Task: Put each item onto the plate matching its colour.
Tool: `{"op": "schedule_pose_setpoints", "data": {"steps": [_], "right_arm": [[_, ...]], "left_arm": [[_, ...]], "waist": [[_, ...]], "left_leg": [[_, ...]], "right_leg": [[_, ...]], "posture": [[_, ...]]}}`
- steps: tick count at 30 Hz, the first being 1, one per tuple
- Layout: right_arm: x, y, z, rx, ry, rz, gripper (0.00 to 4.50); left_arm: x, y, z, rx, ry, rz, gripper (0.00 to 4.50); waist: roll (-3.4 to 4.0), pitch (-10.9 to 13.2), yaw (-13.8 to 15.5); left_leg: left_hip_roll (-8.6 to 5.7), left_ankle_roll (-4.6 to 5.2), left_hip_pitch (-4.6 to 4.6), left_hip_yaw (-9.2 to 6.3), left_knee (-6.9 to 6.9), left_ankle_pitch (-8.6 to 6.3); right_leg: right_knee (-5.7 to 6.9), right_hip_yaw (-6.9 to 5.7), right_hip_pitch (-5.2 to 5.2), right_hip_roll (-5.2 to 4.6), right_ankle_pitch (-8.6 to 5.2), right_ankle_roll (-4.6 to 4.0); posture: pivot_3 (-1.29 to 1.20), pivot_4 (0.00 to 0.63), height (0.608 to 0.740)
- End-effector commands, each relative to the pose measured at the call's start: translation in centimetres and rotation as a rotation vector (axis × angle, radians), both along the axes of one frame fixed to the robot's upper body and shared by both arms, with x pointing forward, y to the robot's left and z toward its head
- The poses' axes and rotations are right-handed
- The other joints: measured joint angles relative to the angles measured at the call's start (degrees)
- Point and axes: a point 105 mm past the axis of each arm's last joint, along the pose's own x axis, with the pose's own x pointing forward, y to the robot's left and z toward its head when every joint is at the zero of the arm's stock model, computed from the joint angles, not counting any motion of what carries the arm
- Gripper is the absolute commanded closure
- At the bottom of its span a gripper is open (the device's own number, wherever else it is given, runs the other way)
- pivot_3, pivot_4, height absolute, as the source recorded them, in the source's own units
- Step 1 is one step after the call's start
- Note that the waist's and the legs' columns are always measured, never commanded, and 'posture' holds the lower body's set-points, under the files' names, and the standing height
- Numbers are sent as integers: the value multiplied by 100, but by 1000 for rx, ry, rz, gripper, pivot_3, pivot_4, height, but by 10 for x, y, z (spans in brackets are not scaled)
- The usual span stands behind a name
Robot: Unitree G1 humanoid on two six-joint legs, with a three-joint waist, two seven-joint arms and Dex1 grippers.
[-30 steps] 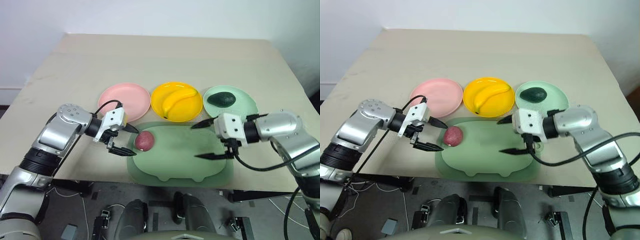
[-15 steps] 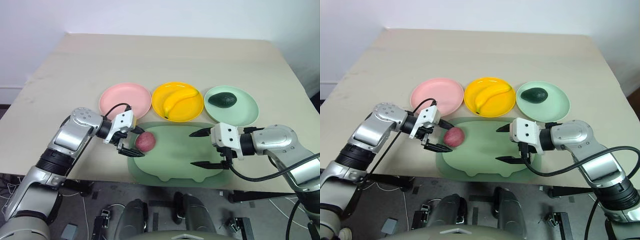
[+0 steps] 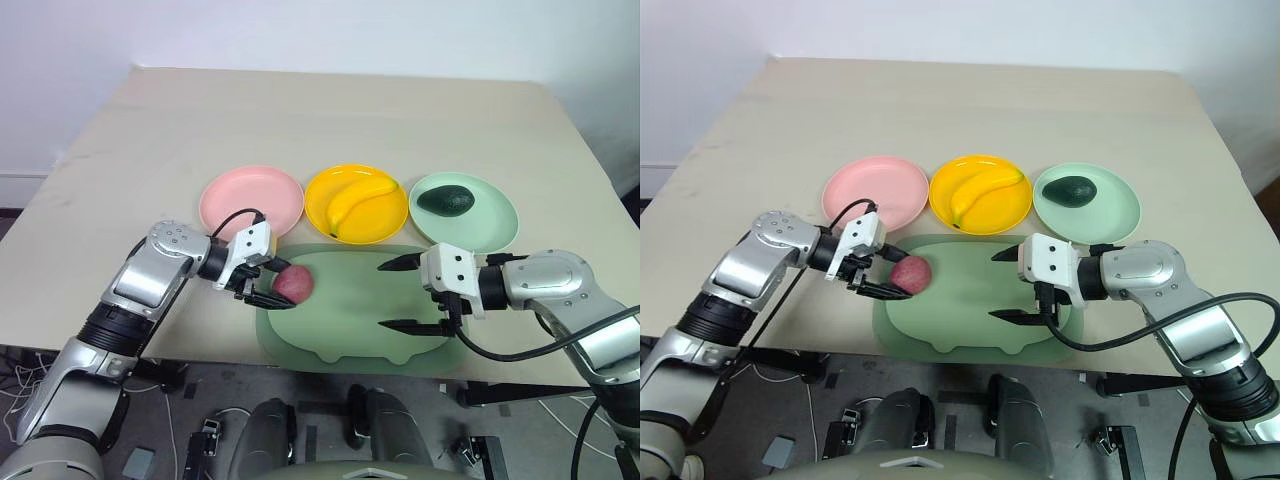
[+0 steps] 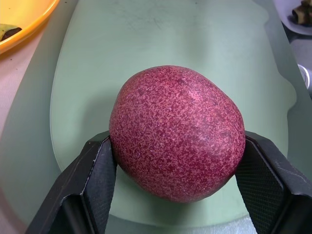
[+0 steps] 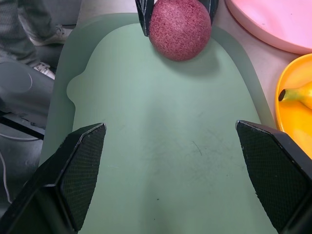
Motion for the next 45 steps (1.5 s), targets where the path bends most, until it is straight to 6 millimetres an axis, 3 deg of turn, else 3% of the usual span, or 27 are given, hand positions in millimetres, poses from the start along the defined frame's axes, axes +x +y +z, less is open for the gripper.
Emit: {"op": "schedule_pose_setpoints", "data": {"steps": [1,5,8,14,15,18,24,29,34,38,45], "right_arm": [[-4,7,9,14,-35,32,0],[-4,6,13,13,-47,28,0],[-3,6,14,15,-53,23,0],[-1,9,12,18,-54,32,0],[0,9,12,19,-56,36,0],[3,13,13,25,-63,47,0],[5,11,14,22,-73,48,0],[9,3,18,15,-75,25,0],[21,-12,24,17,-89,-43,0],[34,-29,44,119,-73,-154,0],[36,-76,57,263,-27,-365,0]], "left_arm": [[0,-4,15,-71,-20,18,1299],[14,8,44,-169,-67,138,1299],[32,34,61,-184,-139,295,1299],[58,80,62,-114,-238,538,1299],[62,83,60,-101,-246,560,986],[69,85,51,-96,-243,601,34],[76,78,45,-129,-251,623,9],[75,76,62,-229,-264,658,9],[68,84,88,-324,-325,739,9],[38,98,102,-366,-345,771,9],[-12,102,82,-341,-260,796,9]], "waist": [[0,0,-6],[-1,1,-8],[-1,1,-16],[-1,1,-10],[-1,0,-8],[-4,-1,-1],[-5,-2,-7],[-5,-1,-13],[-7,0,-12],[-7,0,-60],[-8,-1,31]], "left_leg": [[0,0,0,0,0,0],[1,0,-2,-2,0,0],[1,0,0,-2,-1,0],[1,0,3,0,-2,0],[1,0,2,1,-1,0],[0,0,0,0,0,0],[-1,-1,-3,2,3,1],[0,-1,0,3,3,1],[0,-2,0,2,3,2],[3,-7,7,3,-1,4],[6,-2,14,-1,-2,1]], "right_leg": [[0,0,0,0,0,0],[1,0,-2,1,0,0],[1,-1,-2,1,0,0],[1,-1,-1,1,0,0],[1,-1,-1,1,0,0],[1,-3,0,0,0,0],[-1,-3,0,-1,1,1],[1,-3,0,-1,1,1],[0,-2,0,-3,2,1],[3,6,-1,-3,2,2],[-2,0,13,-7,1,1]], "posture": [[0,150,740],[0,150,740],[0,150,740],[0,150,740],[0,150,740],[0,150,740],[0,150,740],[0,150,740],[0,150,740],[0,150,740],[0,150,740]]}}
